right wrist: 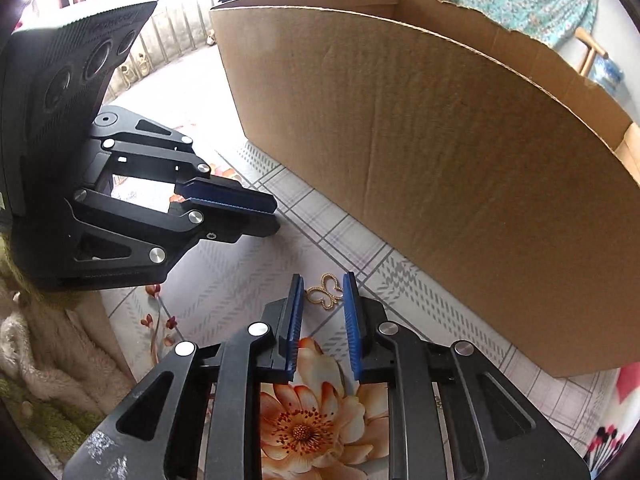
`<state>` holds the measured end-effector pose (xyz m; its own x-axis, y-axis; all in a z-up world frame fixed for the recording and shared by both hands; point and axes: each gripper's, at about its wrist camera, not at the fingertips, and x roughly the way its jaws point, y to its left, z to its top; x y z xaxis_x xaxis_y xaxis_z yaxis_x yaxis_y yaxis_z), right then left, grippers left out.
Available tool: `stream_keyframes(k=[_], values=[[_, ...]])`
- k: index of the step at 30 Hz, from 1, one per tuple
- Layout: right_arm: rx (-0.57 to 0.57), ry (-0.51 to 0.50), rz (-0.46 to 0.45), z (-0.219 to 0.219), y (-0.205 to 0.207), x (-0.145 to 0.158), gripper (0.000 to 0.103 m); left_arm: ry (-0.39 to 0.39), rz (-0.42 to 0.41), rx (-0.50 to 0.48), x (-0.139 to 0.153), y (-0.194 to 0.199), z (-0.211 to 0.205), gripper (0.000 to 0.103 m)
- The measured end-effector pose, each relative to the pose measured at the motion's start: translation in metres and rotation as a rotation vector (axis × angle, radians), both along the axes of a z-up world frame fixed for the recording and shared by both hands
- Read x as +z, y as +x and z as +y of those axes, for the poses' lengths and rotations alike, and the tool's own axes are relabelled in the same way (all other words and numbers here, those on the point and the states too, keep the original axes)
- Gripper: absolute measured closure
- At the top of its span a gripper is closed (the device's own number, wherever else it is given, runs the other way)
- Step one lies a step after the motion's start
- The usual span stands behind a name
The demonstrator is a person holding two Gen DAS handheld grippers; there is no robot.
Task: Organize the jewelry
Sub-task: 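Lower the right gripper onto the gold butterfly charm and close, then lower the left gripper onto the small gold ring and close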
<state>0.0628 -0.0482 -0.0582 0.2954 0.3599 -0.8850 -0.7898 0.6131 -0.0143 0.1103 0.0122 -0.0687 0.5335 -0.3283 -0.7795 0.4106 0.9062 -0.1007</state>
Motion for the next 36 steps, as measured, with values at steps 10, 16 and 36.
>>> stream_keyframes(k=[10,16,36], values=[[-0.057,0.042,-0.008,-0.016,-0.005,0.011,0.085,-0.019,-0.006,0.004,0.001,-0.001,0.008,0.098],[-0.090,0.083,-0.055,-0.031,-0.019,0.038,0.085,-0.084,-0.029,0.008,0.013,-0.010,0.025,0.100],[-0.191,0.217,-0.116,-0.063,-0.055,0.071,0.085,0.114,-0.033,-0.028,0.004,-0.009,0.001,0.083]])
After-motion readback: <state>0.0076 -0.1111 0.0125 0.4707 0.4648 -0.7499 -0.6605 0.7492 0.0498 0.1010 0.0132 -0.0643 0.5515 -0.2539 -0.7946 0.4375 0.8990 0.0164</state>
